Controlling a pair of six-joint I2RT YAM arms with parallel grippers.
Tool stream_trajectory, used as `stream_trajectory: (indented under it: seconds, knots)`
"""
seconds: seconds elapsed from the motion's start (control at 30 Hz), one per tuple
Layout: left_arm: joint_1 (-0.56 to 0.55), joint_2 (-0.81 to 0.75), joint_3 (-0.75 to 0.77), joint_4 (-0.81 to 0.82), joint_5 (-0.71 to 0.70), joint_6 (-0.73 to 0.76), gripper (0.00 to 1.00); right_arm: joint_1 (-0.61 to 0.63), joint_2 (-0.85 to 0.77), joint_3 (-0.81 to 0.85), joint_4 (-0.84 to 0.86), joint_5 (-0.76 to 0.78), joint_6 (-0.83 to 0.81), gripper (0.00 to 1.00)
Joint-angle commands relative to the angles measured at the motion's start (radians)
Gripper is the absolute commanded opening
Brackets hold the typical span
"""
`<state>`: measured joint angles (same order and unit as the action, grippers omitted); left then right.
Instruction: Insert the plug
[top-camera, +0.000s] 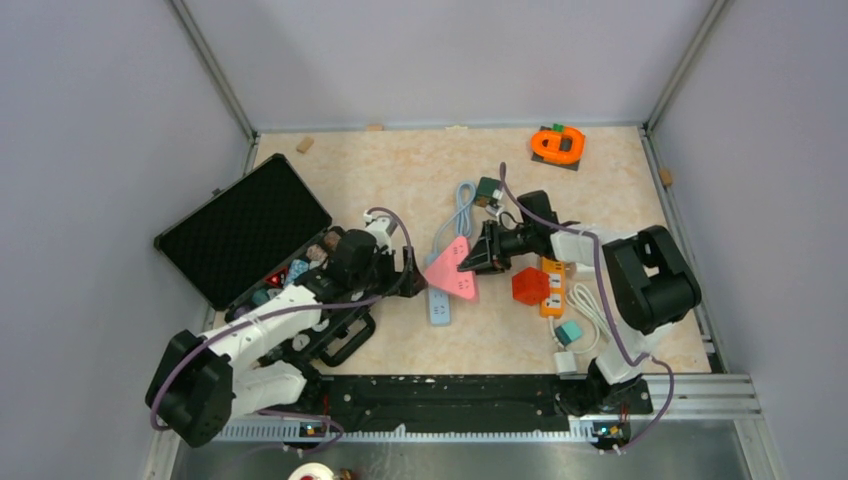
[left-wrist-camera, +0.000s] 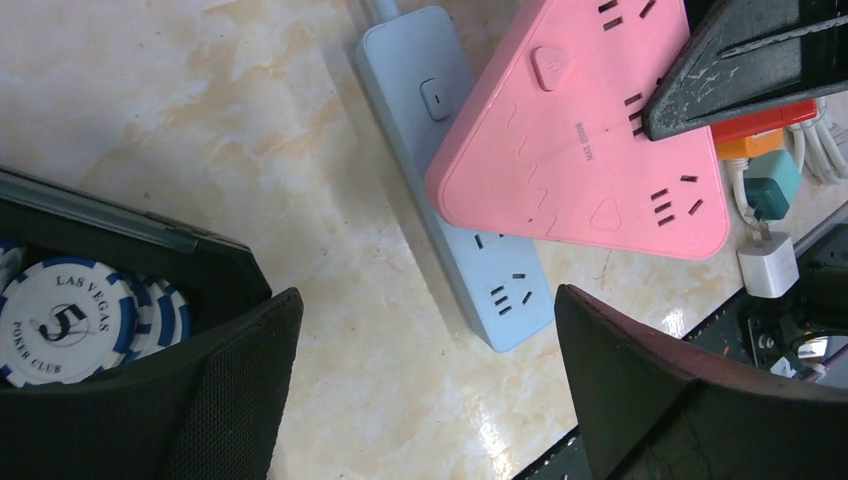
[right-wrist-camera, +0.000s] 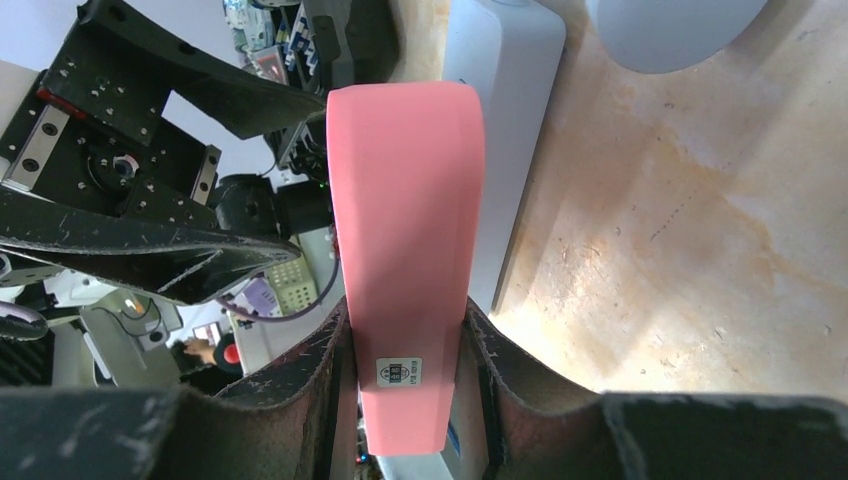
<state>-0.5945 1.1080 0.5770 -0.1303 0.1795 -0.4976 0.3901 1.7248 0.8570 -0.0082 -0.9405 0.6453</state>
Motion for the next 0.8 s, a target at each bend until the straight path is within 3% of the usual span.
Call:
stream_trajectory:
  seconds: [0.0,0.77]
  knots:
    - [-0.002,0.049,0.066,0.057,0.045,-0.022,0.94,0.007,0.066,0.010,-0.095,0.190,-0.094,0.00]
    - [0.000,0.295,0.118,0.203,0.061,-0.102,0.81,0.006,0.128,0.047,-0.150,0.261,-0.157,0.04]
